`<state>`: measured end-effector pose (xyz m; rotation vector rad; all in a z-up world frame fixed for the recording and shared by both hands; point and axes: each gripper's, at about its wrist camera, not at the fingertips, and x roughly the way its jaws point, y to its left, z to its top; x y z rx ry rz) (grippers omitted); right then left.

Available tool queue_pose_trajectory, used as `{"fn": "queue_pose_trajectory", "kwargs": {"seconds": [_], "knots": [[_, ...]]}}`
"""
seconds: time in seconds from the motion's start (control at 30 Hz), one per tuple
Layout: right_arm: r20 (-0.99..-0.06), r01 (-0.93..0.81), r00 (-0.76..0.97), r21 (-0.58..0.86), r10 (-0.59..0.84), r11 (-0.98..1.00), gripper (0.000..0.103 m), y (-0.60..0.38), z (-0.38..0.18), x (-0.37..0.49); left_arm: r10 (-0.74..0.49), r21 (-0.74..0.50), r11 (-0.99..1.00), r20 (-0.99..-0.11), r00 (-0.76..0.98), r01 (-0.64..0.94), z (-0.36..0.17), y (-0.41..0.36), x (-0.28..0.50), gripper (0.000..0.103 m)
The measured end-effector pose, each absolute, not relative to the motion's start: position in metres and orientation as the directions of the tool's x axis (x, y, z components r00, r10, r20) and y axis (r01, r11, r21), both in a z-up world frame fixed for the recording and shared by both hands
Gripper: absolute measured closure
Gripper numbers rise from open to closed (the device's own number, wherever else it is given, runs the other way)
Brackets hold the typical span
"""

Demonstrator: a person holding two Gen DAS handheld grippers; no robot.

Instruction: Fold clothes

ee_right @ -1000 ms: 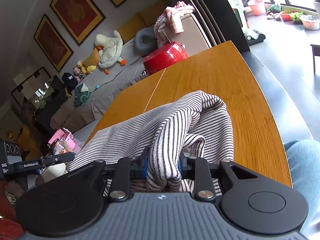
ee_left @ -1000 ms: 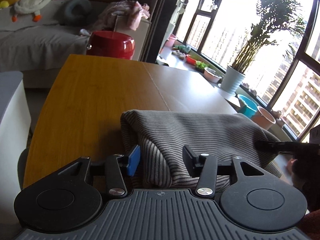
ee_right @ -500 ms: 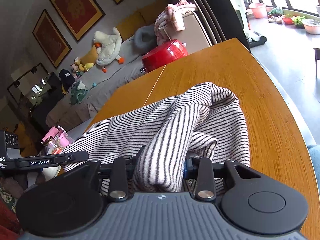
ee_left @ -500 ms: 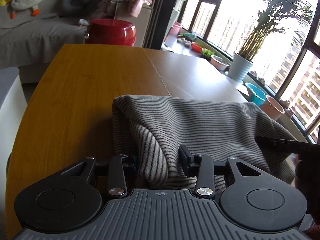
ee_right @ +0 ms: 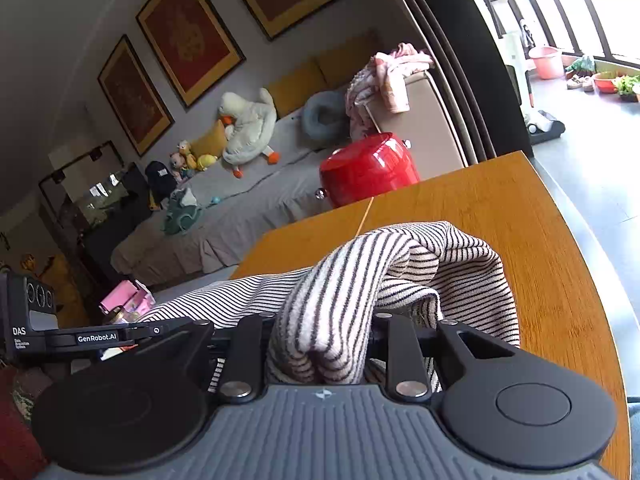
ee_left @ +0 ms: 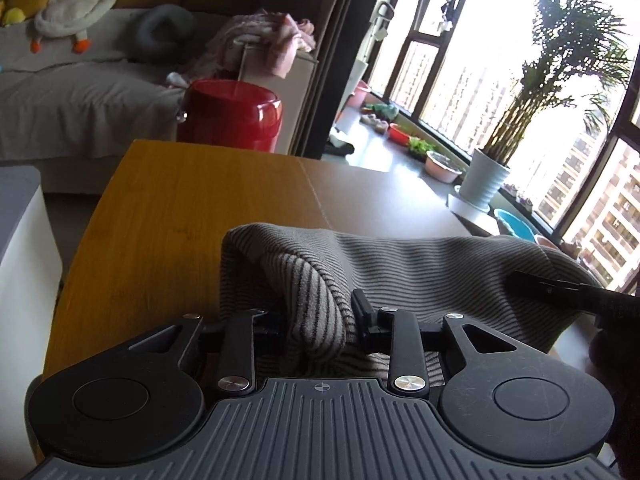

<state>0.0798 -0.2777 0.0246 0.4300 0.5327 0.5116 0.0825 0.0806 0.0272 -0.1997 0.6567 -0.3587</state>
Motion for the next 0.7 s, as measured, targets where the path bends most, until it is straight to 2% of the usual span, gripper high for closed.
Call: {"fn": "queue_pose_trajectory", "kwargs": {"seconds": [0.13, 0.27, 0.37, 0.53, 0.63, 0.7], "knots": [[-0.407, -0.321, 0.733, 0.499, 0.545, 0.805, 0.080, -0.287, 0.011, 0.060, -0.415, -0.311, 0.907, -0.558, 0.718, 0.283, 0.024, 0.081, 0.056, 0.070], [-0.526, -0.241, 0.719, 0.424, 0.454, 0.873, 0.075, -0.278, -0.026, 0.063, -0.405, -0.320, 0.913, -0.637, 0.656, 0.253, -0.013, 0.079, 0.057, 0.069], [-0.523, -0.244, 0.739, 0.382, 0.426, 0.892, 0.074, -0.273, -0.029, 0.058, -0.388, -0.313, 0.920, -0.644, 0.659, 0.236, -0.027, 0.081, 0.064, 0.065], [-0.521, -0.234, 0.745, 0.381, 0.416, 0.895, 0.072, -0.271, -0.030, 0.056, -0.383, -0.311, 0.922, -0.639, 0.667, 0.232, -0.026, 0.083, 0.070, 0.064], [-0.514, -0.231, 0.751, 0.382, 0.414, 0.895, 0.071, -0.270, -0.027, 0.055, -0.386, -0.318, 0.920, -0.636, 0.669, 0.229, -0.023, 0.083, 0.073, 0.066], [-0.498, -0.245, 0.760, 0.375, 0.417, 0.894, 0.075, -0.268, -0.020, 0.056, -0.389, -0.311, 0.919, -0.620, 0.681, 0.241, -0.015, 0.081, 0.071, 0.069]]}}
